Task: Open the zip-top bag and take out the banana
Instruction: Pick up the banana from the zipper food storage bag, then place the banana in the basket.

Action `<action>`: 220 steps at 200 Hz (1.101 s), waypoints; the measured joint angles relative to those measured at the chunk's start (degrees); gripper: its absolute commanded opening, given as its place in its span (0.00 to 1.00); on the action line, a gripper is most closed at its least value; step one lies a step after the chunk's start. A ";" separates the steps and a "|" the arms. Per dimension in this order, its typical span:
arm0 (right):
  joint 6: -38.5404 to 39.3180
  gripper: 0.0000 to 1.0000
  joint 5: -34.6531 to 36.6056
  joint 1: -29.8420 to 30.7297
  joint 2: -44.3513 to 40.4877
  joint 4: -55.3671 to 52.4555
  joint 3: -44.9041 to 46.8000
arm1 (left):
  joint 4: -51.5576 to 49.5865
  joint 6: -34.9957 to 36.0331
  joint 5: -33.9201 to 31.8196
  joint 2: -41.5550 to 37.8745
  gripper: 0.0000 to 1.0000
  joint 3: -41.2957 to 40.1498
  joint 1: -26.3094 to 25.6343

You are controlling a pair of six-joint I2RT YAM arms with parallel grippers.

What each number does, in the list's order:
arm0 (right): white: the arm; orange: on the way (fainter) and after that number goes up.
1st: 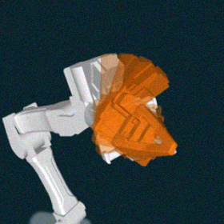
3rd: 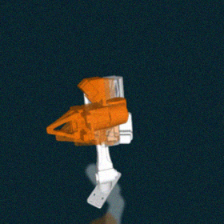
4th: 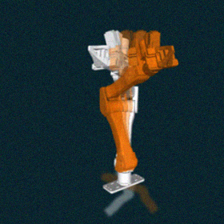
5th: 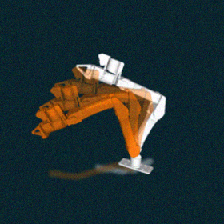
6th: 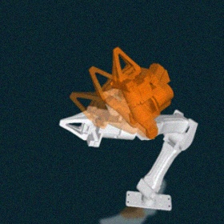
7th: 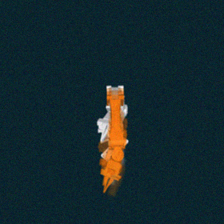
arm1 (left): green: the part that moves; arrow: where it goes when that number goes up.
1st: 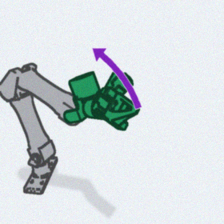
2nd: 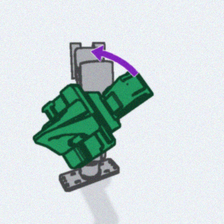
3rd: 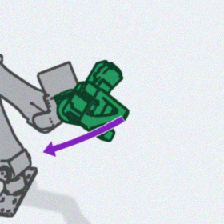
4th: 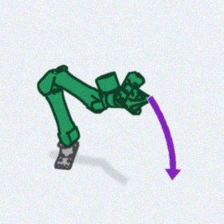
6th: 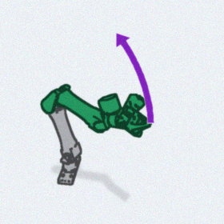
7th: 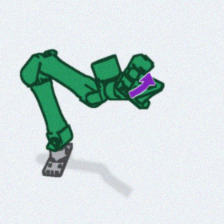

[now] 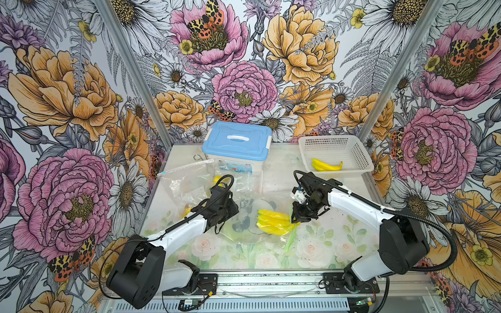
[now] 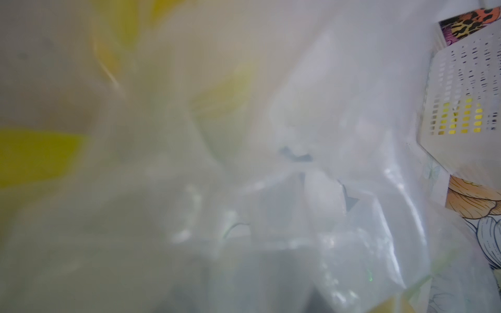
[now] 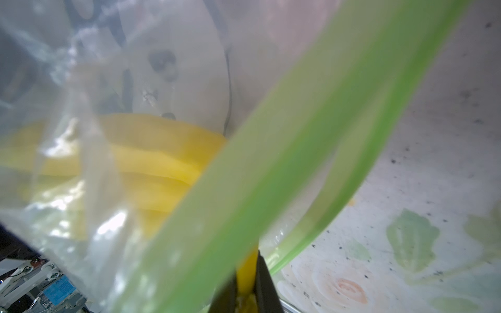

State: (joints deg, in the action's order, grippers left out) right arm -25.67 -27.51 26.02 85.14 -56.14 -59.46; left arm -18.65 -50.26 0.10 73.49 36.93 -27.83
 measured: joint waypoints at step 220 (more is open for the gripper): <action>21.22 0.09 52.54 -21.11 9.55 -22.84 -46.73 | -7.74 10.47 -0.04 13.29 0.41 16.65 -0.72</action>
State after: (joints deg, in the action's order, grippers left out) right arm -4.45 25.04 4.91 94.70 -78.98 -106.19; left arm -26.39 -39.79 0.05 86.78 53.58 -28.56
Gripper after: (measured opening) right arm 0.121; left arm 0.408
